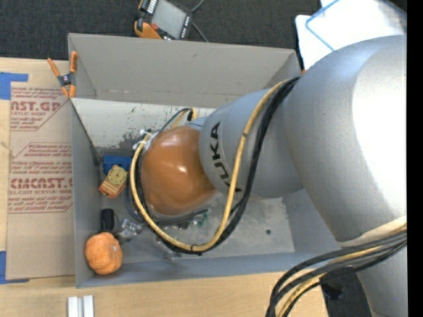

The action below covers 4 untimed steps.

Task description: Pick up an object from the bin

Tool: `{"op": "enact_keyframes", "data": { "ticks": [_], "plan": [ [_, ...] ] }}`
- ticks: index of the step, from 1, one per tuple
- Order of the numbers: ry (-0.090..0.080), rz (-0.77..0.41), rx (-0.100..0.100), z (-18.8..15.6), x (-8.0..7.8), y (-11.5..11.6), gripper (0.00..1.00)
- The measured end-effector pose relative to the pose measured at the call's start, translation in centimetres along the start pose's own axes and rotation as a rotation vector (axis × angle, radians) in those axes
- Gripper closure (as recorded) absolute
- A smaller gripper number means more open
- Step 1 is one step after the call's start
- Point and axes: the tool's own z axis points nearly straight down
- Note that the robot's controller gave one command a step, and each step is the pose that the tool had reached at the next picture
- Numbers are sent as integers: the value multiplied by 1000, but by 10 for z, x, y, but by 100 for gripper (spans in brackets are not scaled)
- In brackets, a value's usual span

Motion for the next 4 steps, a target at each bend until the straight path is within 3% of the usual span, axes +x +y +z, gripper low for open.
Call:
{"op": "enact_keyframes", "data": {
  "ticks": [1,2,3,4],
  "plan": [
    [3,4,-1,7,0,-4,0],
    [3,-228,0,-3,-9,-4,0],
    [2,-303,0,3,-4,-2,0],
    [-1,-599,0,6,14,-3,0]
  ]
}}
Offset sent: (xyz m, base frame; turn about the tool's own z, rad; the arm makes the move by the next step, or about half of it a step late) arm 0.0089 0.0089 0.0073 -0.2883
